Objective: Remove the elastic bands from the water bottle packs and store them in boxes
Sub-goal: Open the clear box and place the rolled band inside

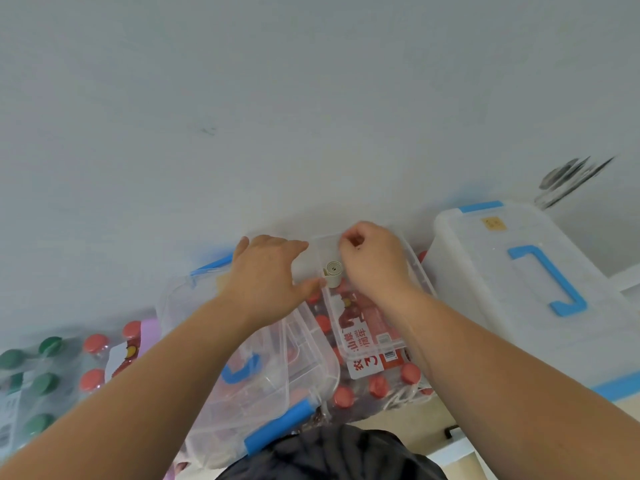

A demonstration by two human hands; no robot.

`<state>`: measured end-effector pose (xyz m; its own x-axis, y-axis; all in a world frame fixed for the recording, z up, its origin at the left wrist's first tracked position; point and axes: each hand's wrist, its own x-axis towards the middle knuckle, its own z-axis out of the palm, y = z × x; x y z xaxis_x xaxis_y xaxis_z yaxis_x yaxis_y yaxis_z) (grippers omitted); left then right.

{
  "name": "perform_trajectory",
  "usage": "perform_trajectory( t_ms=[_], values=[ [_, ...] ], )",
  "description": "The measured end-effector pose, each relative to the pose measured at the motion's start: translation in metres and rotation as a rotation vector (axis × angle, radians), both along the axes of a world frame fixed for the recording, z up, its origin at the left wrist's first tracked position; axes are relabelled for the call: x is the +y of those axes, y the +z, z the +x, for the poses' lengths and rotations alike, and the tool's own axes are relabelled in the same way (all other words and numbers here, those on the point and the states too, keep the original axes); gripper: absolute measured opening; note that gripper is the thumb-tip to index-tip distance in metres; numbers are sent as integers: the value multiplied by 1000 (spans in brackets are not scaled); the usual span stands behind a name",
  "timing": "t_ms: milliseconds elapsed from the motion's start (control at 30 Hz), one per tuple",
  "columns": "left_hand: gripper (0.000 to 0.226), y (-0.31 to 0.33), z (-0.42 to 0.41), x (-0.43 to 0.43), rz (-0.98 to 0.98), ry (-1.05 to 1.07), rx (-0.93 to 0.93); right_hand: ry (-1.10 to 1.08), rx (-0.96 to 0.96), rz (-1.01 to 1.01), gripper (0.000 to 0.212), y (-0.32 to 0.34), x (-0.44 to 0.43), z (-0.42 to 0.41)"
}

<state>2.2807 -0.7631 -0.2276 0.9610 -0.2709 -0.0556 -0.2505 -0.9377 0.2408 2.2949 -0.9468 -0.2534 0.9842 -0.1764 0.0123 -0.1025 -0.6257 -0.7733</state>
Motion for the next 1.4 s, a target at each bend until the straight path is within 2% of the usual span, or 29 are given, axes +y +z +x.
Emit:
perform_trajectory(
  t_ms=[100, 167, 267, 333, 433, 600, 700, 867, 933, 1000, 1067, 1167, 1300, 1400],
  values=[
    [69, 7, -11, 27, -46, 29, -76, 89, -123, -35, 12, 21, 24, -11],
    [69, 10, -21, 50, -77, 65, -112, 178, -60, -97, 19, 29, 42, -18],
    [73, 10, -35, 87, -79, 133, -103, 261, 107, -264, 44, 28, 69, -32],
    [80, 8, -43, 110, -23, 171, -41, 247, 159, -349, 56, 25, 85, -42],
    [92, 2, -53, 138, 51, 204, 56, 165, 177, -394, 59, 19, 102, -52],
    [96, -3, -65, 158, -91, 140, 99, 57, 210, -363, 57, 18, 118, -59],
    [87, 0, -67, 164, -193, 100, 55, 7, 199, -298, 52, 20, 125, -64],
    [48, 16, -70, 176, -634, 113, -50, -84, 128, -107, 43, 32, 133, -81],
    [51, 23, -70, 174, -877, 188, -55, -97, 98, -46, 40, 40, 132, -86],
    [59, 37, -70, 167, -1105, 174, -51, -129, 62, -16, 39, 48, 131, -93],
    [62, 52, -66, 158, -1218, 112, -55, -166, 27, 30, 42, 61, 128, -100],
    [53, 77, -57, 136, -1234, -29, -111, -215, -20, 77, 49, 83, 119, -110],
    [34, 104, -52, 105, -1179, -234, -237, -371, -133, 281, 29, 113, 103, -126],
    [24, 111, -56, 83, -1045, -404, -347, -482, -153, 495, 41, 132, 87, -136]
  ],
)
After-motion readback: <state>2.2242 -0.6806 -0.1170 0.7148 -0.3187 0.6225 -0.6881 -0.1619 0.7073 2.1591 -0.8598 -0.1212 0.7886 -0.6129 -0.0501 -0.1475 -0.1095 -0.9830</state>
